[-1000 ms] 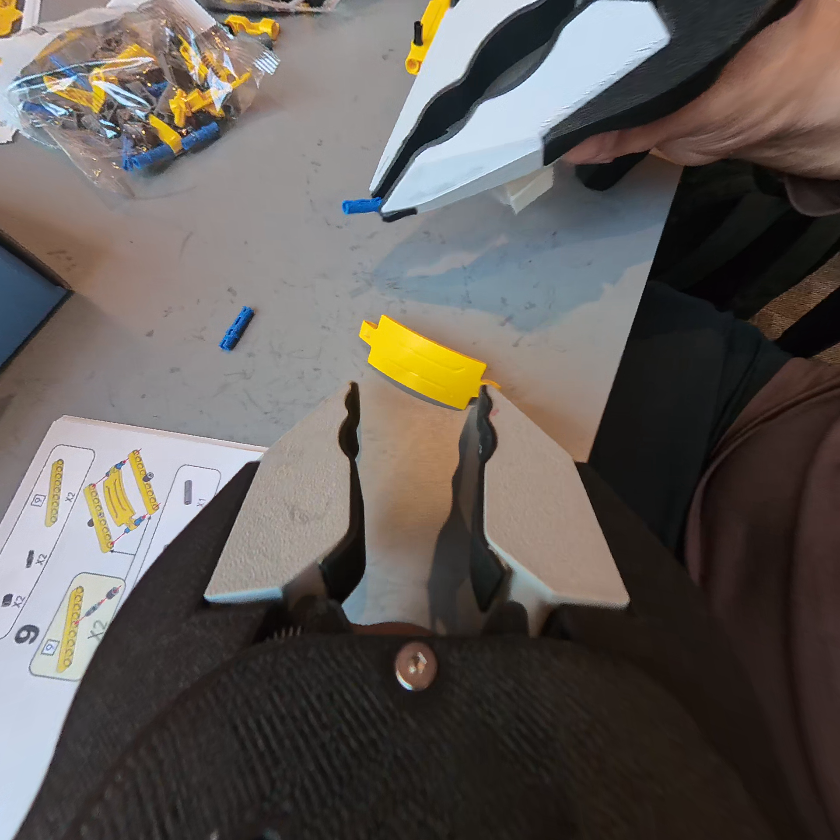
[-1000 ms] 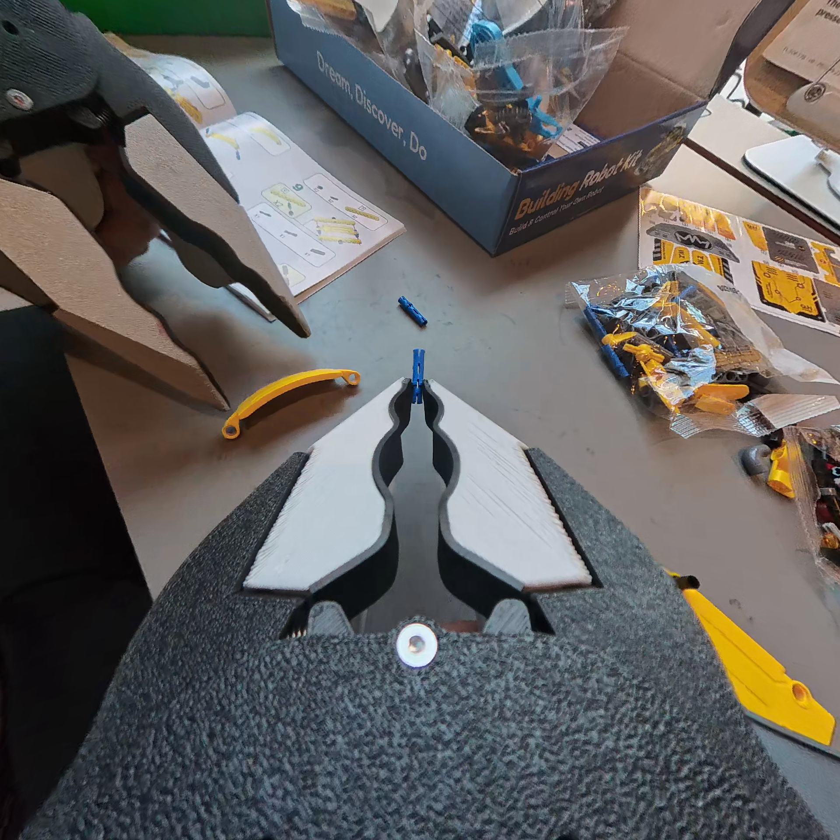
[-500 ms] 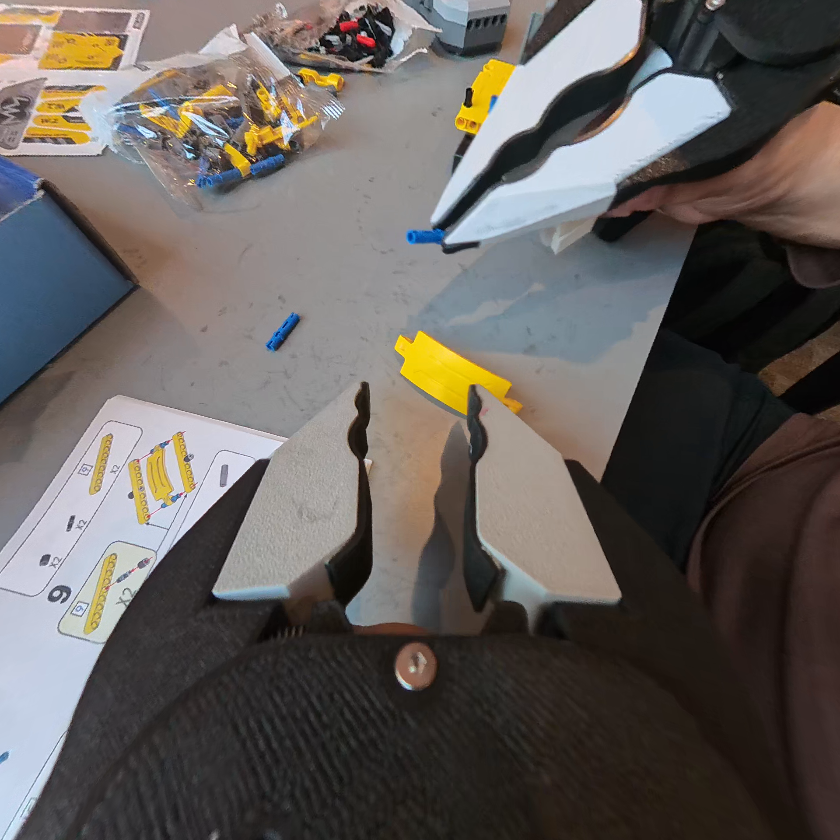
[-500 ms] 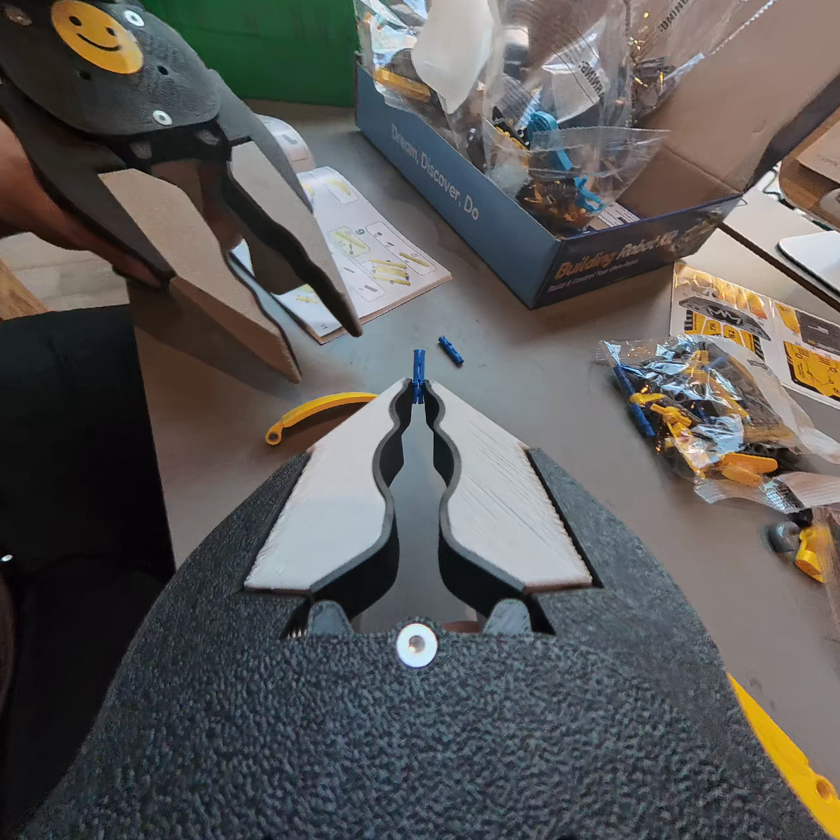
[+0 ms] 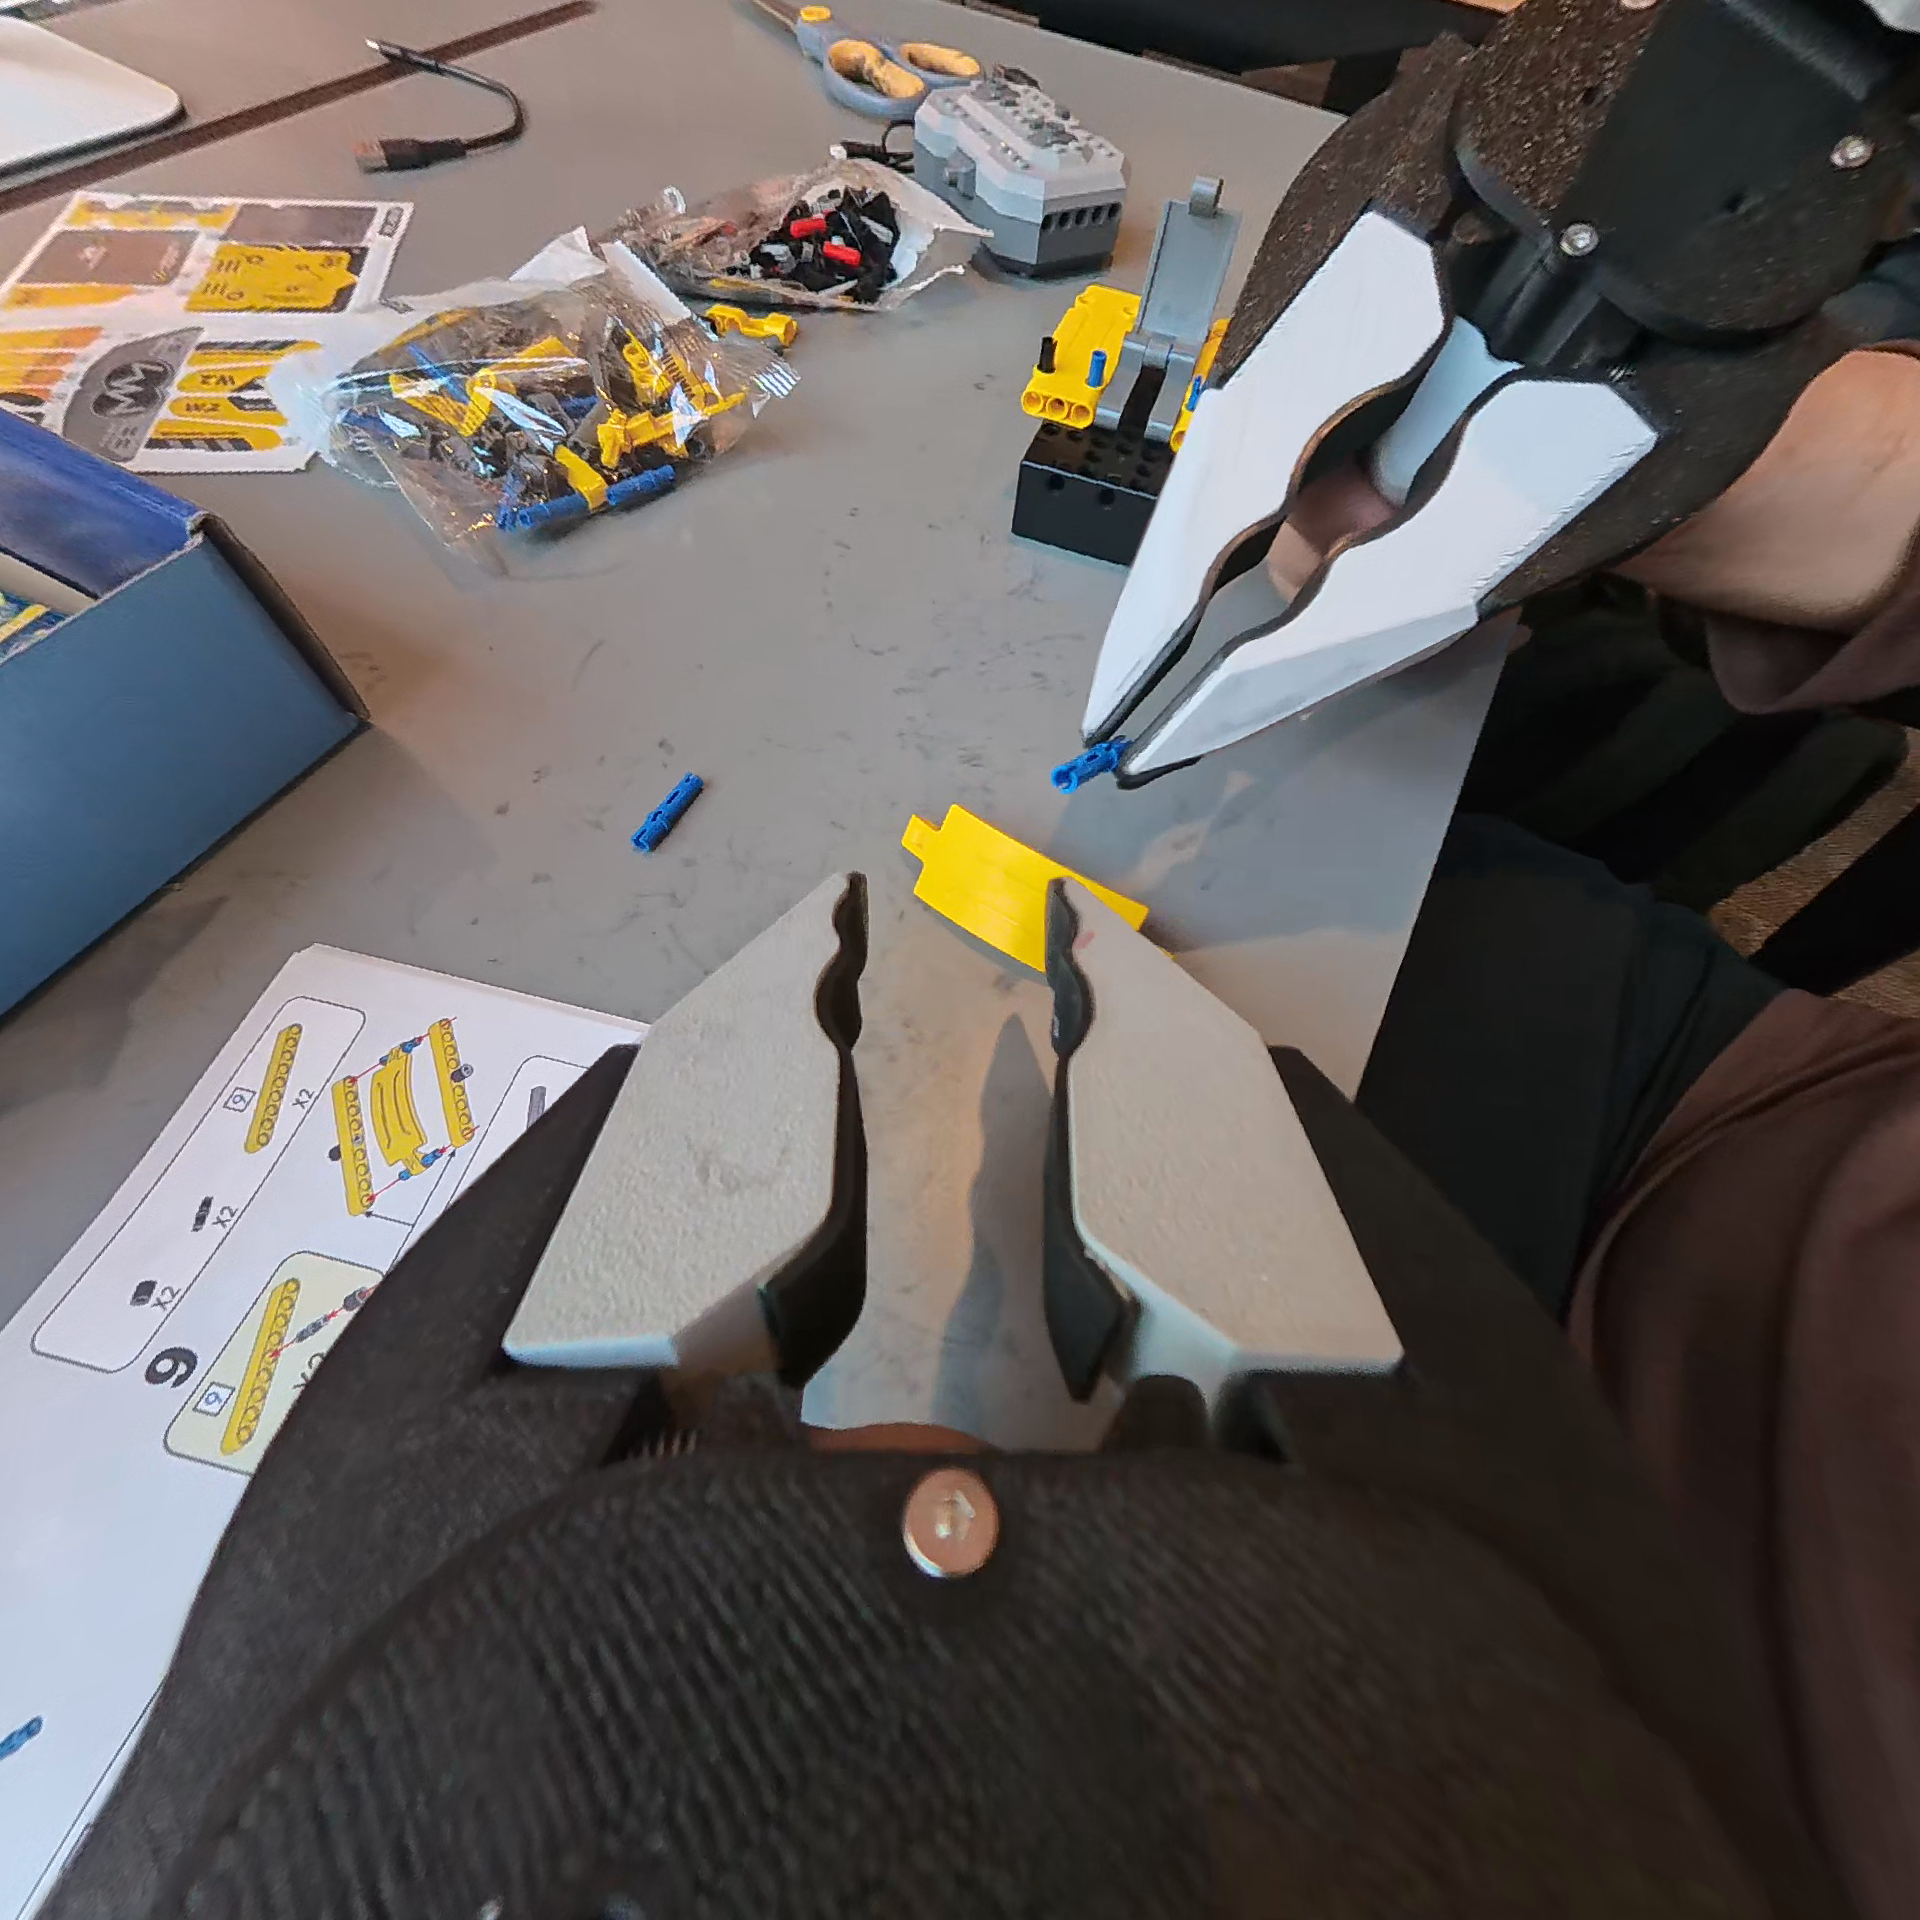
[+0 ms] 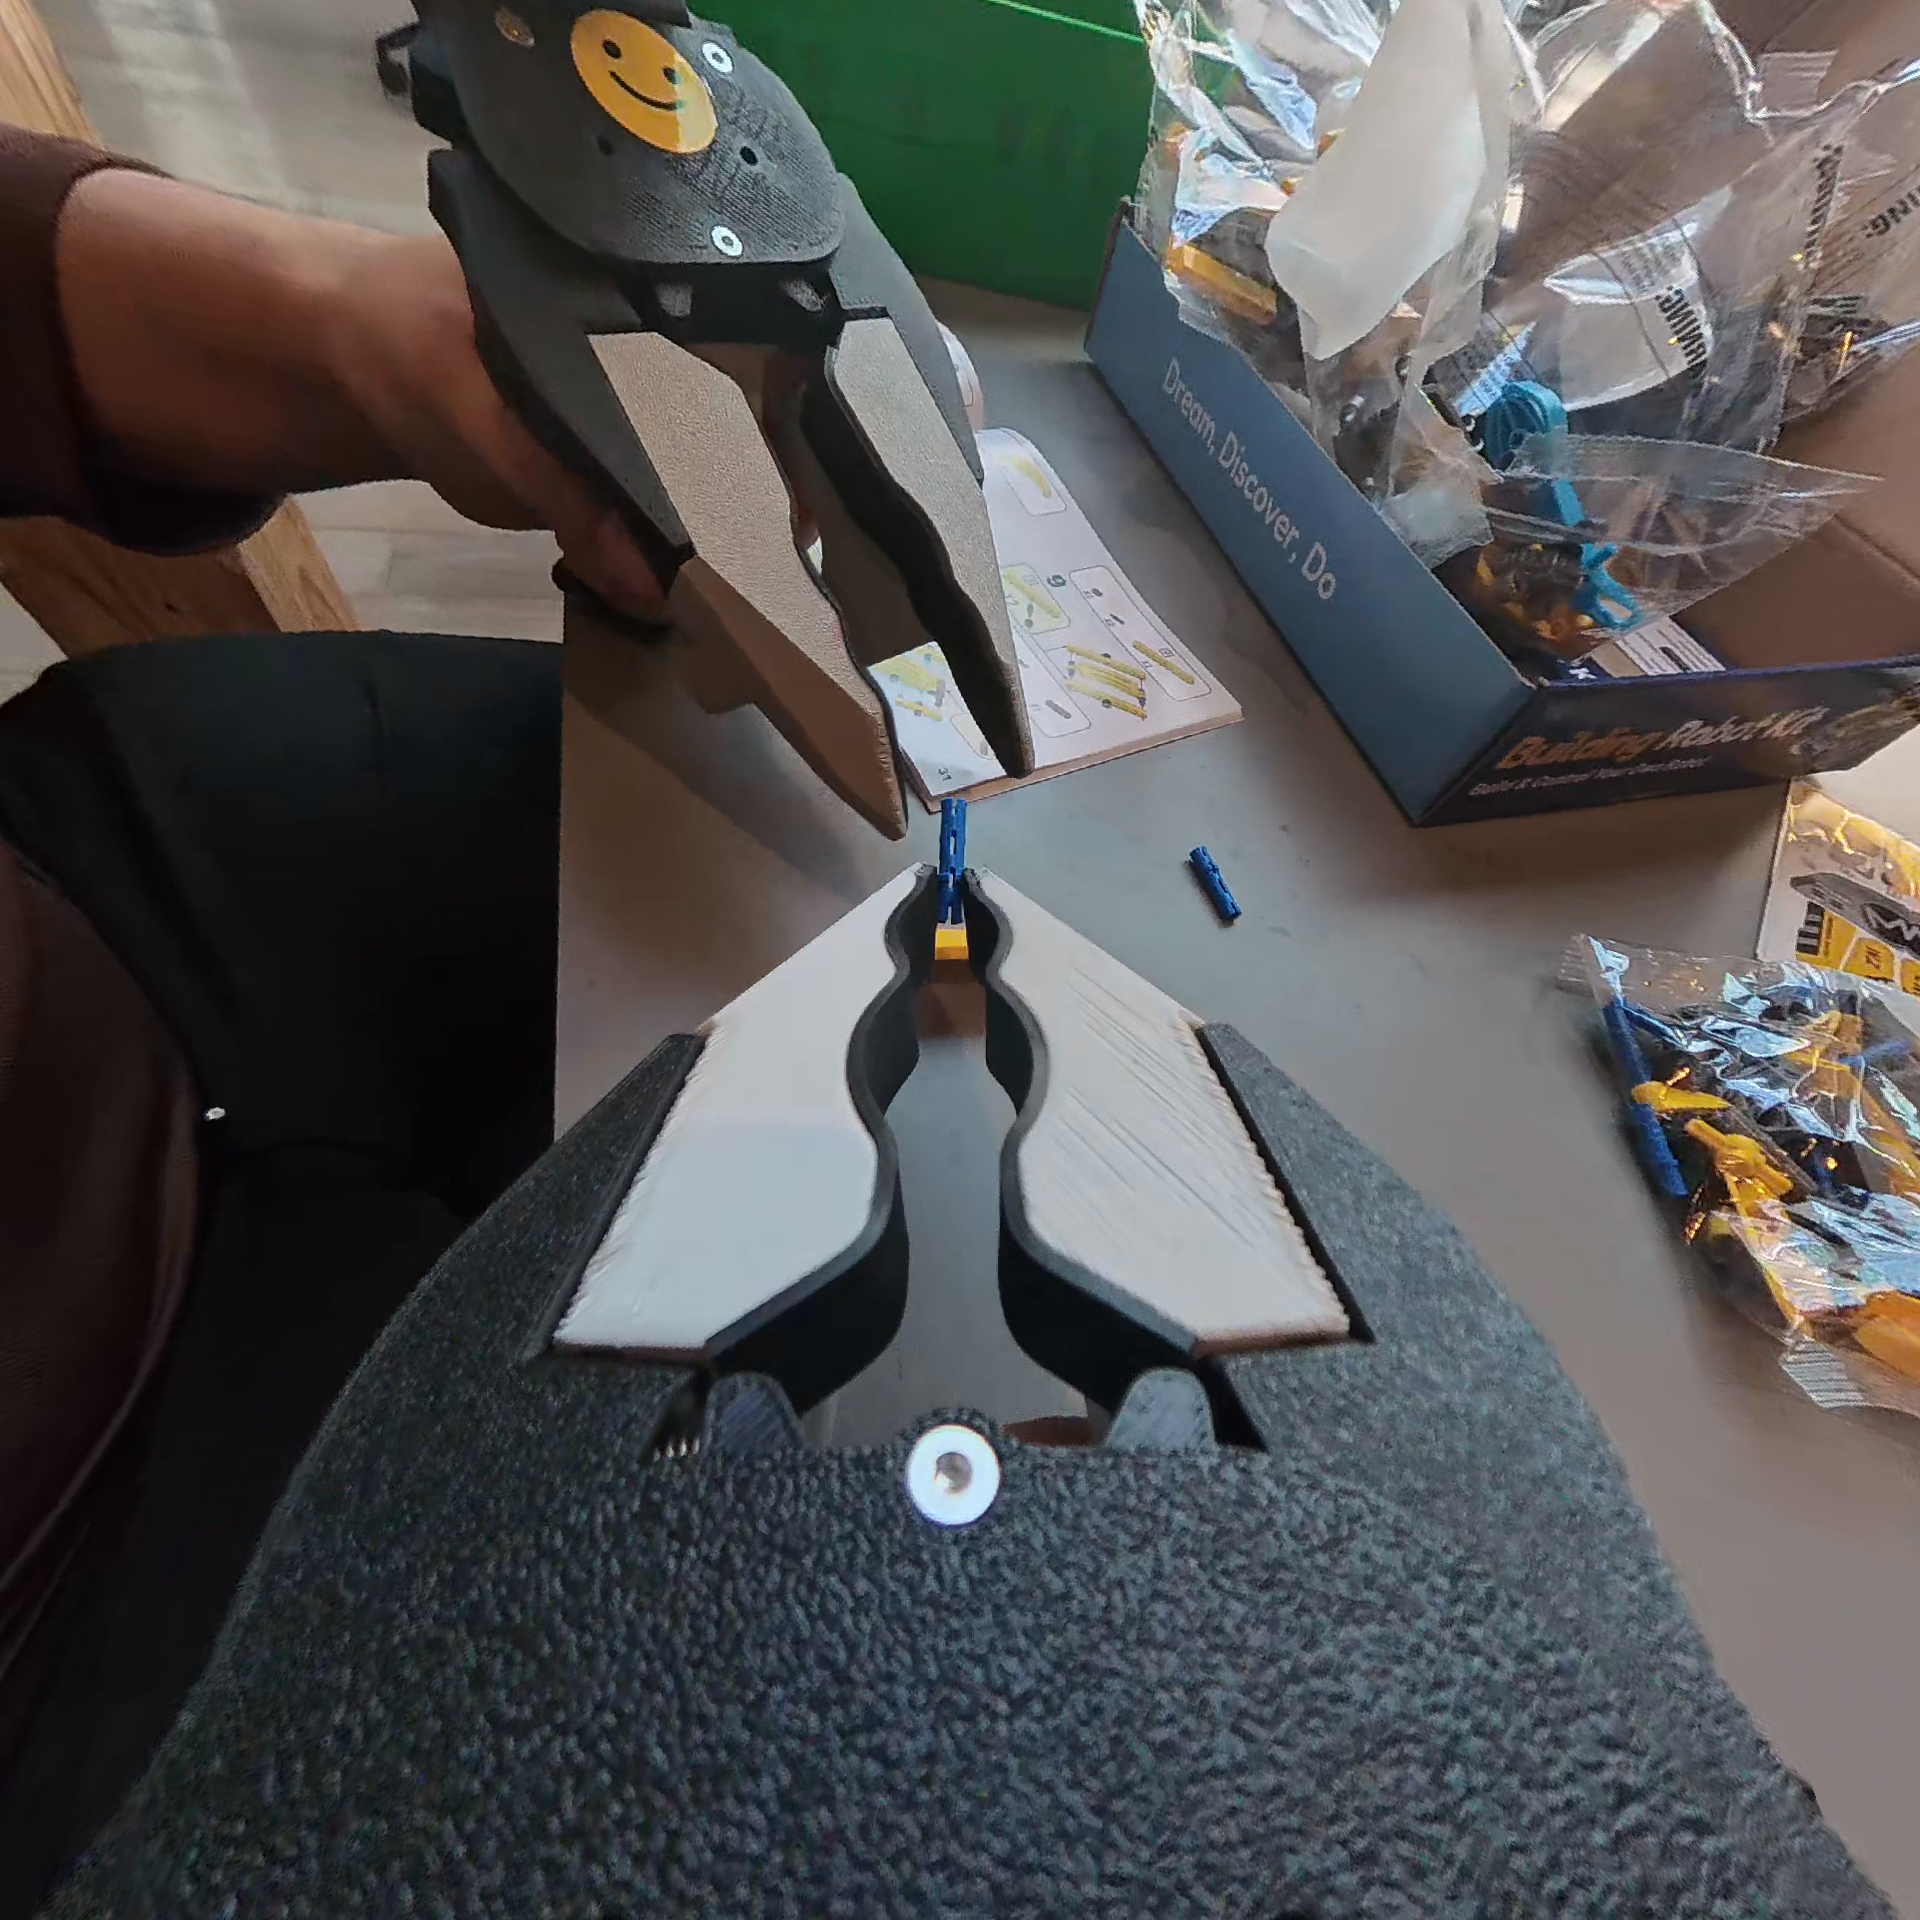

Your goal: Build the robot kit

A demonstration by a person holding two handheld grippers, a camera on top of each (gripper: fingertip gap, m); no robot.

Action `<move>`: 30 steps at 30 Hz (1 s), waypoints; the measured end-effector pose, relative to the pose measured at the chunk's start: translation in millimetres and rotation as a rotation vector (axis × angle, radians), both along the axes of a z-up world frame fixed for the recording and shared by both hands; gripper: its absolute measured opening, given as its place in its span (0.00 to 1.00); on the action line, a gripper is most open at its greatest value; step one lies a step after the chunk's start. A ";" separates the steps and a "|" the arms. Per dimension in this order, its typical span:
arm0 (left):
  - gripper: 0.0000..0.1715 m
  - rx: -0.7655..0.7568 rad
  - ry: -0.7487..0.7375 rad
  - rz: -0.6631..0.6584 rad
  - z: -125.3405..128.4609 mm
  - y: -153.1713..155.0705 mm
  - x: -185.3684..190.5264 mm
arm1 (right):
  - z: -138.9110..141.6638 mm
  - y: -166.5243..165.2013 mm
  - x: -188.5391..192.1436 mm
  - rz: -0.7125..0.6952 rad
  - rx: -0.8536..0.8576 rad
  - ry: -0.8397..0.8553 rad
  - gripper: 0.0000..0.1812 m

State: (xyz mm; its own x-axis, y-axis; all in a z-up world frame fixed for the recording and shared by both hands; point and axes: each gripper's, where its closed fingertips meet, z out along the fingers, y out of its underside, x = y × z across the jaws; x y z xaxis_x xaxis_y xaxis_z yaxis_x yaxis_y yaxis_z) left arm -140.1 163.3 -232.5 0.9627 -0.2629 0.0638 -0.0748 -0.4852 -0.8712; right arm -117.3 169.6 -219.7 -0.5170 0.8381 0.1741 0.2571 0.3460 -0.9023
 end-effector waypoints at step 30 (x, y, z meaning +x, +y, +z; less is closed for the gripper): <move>0.18 -0.028 0.049 0.031 -5.7 1.8 -4.6 | 11.1 -1.2 6.0 0.032 -0.025 0.072 0.02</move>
